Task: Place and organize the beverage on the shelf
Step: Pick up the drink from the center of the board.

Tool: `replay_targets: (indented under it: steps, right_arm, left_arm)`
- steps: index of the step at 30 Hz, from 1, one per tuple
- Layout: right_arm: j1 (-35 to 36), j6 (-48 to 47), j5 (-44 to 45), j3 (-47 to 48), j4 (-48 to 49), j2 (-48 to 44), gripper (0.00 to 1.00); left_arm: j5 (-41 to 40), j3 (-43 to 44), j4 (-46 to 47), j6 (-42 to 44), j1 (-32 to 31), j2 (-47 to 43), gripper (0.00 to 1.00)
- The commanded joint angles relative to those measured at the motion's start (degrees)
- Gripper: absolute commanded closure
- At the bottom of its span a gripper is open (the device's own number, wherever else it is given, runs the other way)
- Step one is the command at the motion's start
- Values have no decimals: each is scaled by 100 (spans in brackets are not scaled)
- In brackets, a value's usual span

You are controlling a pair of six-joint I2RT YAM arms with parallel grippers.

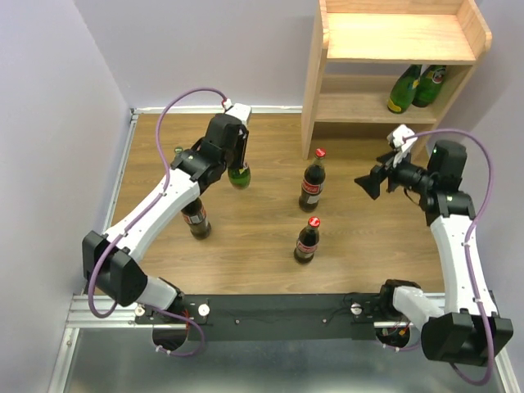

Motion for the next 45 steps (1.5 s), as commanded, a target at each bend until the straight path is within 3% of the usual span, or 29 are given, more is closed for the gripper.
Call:
replay_targets:
  steps: [1,11,24,31,45]
  right_arm:
    - [-40,-297,-740,1126,-943,512,0]
    - [398,159,-1989,3033,-1489,1690,0]
    - [2841,159,-611,4950,-1428,3510,1]
    - [3834,748,515,5109,-734,3985,0]
    - [4328,1803,1245,4029,989,3862,0]
  left_arm:
    - [279,600,381,163,-75,-445,100]
    - [709,1619,30,171,-198,-235,100]
    - [806,2621,-340,40,-400,56,100]
    - [832,2877,-463,5,-462,82,100]
    - [885,2938,-393,-57,-488,-67,100]
